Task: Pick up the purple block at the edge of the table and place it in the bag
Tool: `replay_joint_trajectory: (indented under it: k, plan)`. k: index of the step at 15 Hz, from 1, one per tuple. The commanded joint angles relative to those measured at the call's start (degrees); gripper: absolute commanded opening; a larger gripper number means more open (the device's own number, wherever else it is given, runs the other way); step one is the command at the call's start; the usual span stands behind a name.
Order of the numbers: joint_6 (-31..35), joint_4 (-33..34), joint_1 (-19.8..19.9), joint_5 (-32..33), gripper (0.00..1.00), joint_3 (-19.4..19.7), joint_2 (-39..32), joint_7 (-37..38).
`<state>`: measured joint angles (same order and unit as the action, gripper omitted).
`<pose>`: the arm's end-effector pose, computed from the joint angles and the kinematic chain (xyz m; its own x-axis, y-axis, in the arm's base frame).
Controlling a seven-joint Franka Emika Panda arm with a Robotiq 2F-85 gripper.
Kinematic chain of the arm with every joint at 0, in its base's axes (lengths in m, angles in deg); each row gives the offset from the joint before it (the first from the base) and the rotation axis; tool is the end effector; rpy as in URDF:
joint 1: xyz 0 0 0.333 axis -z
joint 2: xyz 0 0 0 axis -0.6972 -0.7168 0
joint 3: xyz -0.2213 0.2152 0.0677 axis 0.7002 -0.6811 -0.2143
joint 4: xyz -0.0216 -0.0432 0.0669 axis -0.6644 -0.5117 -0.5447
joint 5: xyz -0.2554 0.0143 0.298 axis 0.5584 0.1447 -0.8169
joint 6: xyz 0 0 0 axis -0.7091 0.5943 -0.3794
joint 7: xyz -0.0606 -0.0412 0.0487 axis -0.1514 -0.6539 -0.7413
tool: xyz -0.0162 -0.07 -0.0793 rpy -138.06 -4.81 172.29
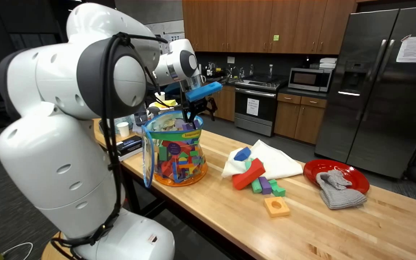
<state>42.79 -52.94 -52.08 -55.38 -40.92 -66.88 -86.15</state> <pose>0.4953 0.1184 0.5433 0.5647 0.8184 -0.1070 0.8169 -0.5357 0.2139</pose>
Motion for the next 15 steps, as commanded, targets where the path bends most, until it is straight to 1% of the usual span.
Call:
replay_joint_trajectory:
  k: [1,5,10,13,15]
  plan:
    - [0.6,-3.3,-0.1,0.8,1.00,0.8,3.5,1.2]
    - [1.4,-3.6,-0.2,0.1,1.00,1.5,5.4,0.4]
    - [0.9,-4.7,-0.1,0.4,1.00,2.0,8.1,2.6]
    - [1.9,-8.8,0.0,-0.5,1.00,2.8,10.4,4.5]
    - [2.5,-12.7,0.1,-0.4,1.00,3.6,12.3,6.0]
